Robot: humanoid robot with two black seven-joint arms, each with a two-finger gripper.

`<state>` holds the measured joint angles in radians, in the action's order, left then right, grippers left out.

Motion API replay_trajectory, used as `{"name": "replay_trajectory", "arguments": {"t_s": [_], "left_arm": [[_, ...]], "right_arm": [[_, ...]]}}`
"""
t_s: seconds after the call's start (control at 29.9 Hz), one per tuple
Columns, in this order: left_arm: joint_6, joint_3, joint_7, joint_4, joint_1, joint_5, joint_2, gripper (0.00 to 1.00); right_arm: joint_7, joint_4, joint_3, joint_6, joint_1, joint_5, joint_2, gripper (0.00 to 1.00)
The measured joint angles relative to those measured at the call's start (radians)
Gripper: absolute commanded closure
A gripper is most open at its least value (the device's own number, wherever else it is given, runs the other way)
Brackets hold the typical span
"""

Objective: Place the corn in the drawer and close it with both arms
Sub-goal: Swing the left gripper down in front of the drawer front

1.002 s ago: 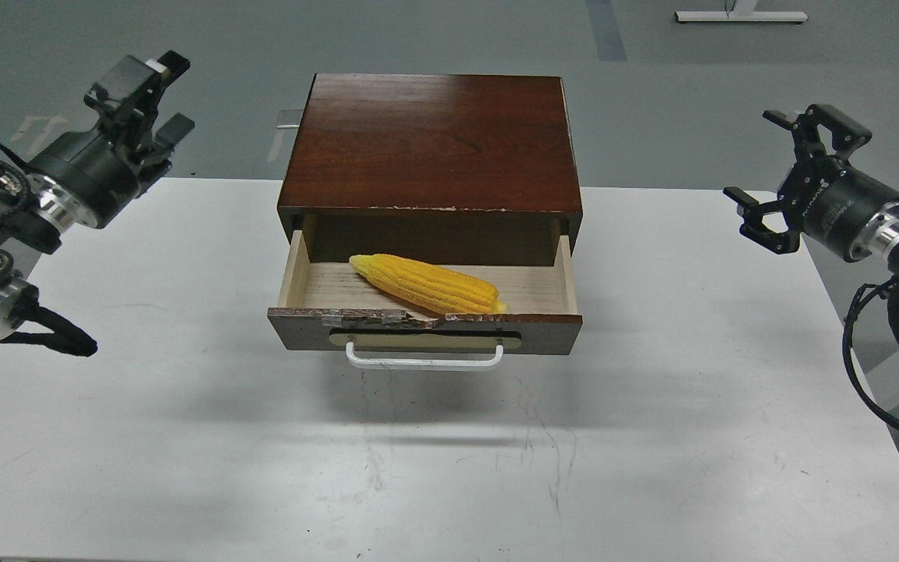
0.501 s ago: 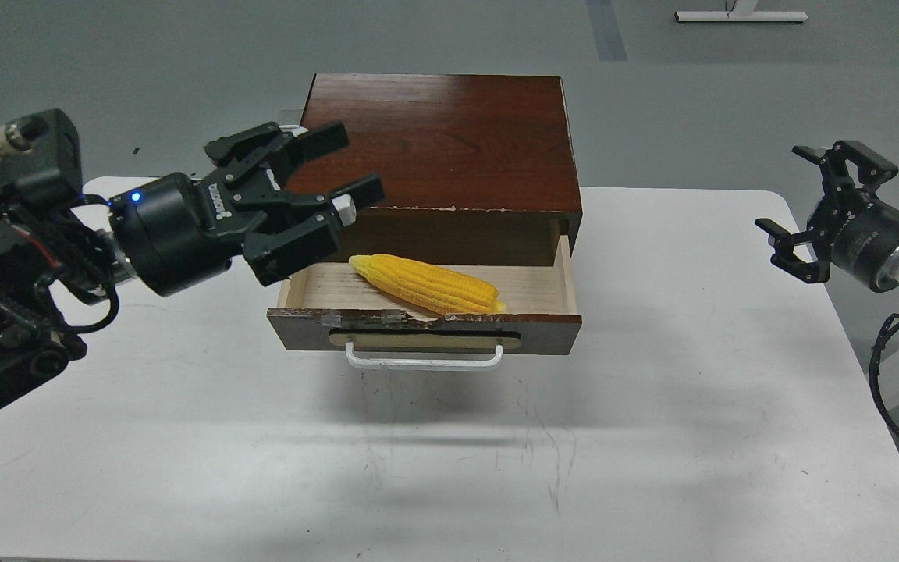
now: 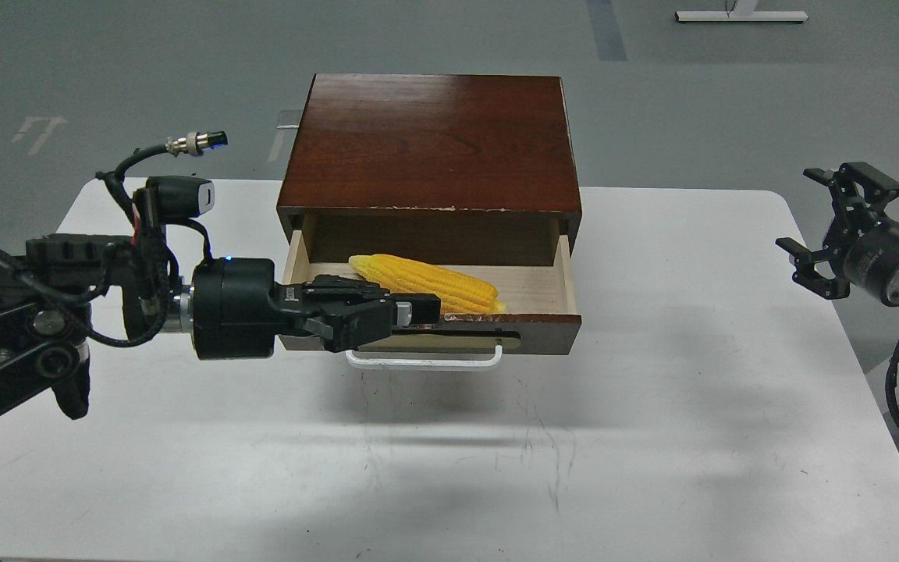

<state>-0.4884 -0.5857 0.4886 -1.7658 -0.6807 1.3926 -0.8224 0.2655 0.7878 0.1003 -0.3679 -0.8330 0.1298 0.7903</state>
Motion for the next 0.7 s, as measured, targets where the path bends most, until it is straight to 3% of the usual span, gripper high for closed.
{"name": "replay_trajectory", "arguments": {"t_s": [0.37, 0.7], "left_arm": [[0.0, 0.018, 0.0, 0.0, 0.182, 0.074, 0.086, 1.0], [0.0, 0.02, 0.0, 0.022, 0.248, 0.123, 0.104, 1.0]], "right_arm": [[-0.001, -0.078, -0.001, 0.003, 0.021, -0.003, -0.072, 0.0], [-0.001, -0.099, -0.002, 0.009, 0.021, -0.006, -0.109, 0.0]]}}
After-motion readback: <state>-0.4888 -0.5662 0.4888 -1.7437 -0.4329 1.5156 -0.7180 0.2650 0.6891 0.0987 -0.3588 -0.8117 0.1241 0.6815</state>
